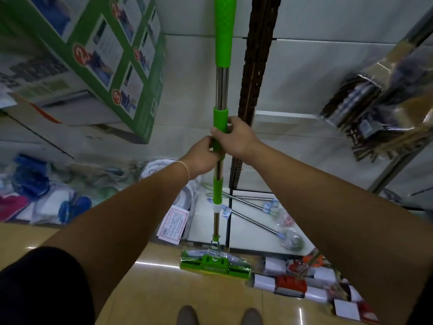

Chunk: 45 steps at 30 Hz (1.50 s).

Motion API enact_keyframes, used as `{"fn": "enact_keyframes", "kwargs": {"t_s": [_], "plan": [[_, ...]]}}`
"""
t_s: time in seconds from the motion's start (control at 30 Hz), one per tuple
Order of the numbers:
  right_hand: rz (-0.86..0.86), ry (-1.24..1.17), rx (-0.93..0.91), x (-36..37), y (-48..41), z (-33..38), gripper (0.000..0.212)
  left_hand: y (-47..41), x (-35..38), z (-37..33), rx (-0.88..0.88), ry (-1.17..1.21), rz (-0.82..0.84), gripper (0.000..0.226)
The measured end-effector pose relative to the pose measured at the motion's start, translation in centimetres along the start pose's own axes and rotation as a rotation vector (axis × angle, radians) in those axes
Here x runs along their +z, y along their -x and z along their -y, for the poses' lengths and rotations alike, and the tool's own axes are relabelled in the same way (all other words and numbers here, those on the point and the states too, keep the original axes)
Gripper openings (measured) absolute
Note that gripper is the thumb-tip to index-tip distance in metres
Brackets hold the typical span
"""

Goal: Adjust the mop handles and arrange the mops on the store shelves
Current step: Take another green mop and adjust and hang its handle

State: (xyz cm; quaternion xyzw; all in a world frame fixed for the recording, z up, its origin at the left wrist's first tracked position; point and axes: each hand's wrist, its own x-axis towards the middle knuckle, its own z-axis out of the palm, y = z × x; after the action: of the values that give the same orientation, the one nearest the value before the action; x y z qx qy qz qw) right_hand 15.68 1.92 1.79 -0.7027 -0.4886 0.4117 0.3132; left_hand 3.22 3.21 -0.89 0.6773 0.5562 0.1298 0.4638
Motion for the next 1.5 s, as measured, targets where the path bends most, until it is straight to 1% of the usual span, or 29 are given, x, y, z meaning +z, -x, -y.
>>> {"fn": "enact_keyframes", "kwargs": {"t_s": [0.07,0.1,0.13,0.27,0.4,0.47,0.6,0.67,0.77,0.83,0.93,1.03,1.1,1.23,1.37,1.5], "plan": [[-0.014,-0.011,-0.028,0.4,0.3,-0.1,0.032,0.3,0.4,-0.3,0.010,0.009,-0.001,0.047],[-0.020,0.001,-0.044,0.6,0.6,-0.2,0.028,0.7,0.5,-0.5,0.006,-0.011,0.006,0.041],[-0.020,0.025,-0.062,0.7,1.1,-0.3,0.027,1.0,0.7,-0.6,0.004,-0.029,0.013,0.036],[-0.017,0.111,-0.116,0.6,3.4,-0.8,0.030,3.1,1.0,-0.3,-0.015,-0.037,0.019,0.031],[-0.013,0.126,-0.151,-0.1,6.1,-1.4,0.034,6.0,1.7,-0.1,-0.003,-0.032,0.009,0.010],[-0.007,0.127,-0.170,-0.4,7.5,-1.8,0.033,7.5,2.1,-0.2,0.010,-0.036,0.013,0.007],[0.013,0.097,-0.195,-0.6,10.5,-2.0,0.033,10.6,2.7,-0.4,0.006,-0.033,0.002,0.007],[0.015,0.099,-0.200,-0.3,12.0,-2.1,0.033,12.1,2.9,-0.4,0.020,-0.098,-0.015,0.003],[0.003,0.080,-0.207,0.3,14.4,-2.0,0.029,14.2,3.1,0.1,0.037,-0.134,-0.041,0.008],[0.002,0.071,-0.200,0.7,15.9,-1.8,0.027,15.5,3.2,0.3,0.039,-0.145,-0.044,0.012],[-0.013,0.077,-0.182,1.4,18.4,-1.5,0.028,17.9,3.3,0.5,0.047,-0.230,-0.032,0.019],[-0.037,0.116,-0.184,2.6,21.4,-1.1,0.031,20.7,3.1,0.8,0.066,-0.267,-0.043,0.036],[-0.043,0.133,-0.186,3.7,23.6,-0.5,0.032,22.8,2.5,1.6,0.074,-0.247,-0.037,0.039],[-0.070,0.142,-0.199,5.3,27.9,2.0,0.031,26.8,0.4,2.6,0.144,-0.178,-0.004,0.035],[-0.117,0.188,-0.238,4.8,31.3,5.8,0.031,29.9,-2.3,1.9,0.225,-0.102,-0.024,0.006],[-0.185,0.216,-0.254,3.2,34.2,9.5,0.031,33.0,-4.7,-1.3,0.317,-0.035,-0.033,0.011]]}}
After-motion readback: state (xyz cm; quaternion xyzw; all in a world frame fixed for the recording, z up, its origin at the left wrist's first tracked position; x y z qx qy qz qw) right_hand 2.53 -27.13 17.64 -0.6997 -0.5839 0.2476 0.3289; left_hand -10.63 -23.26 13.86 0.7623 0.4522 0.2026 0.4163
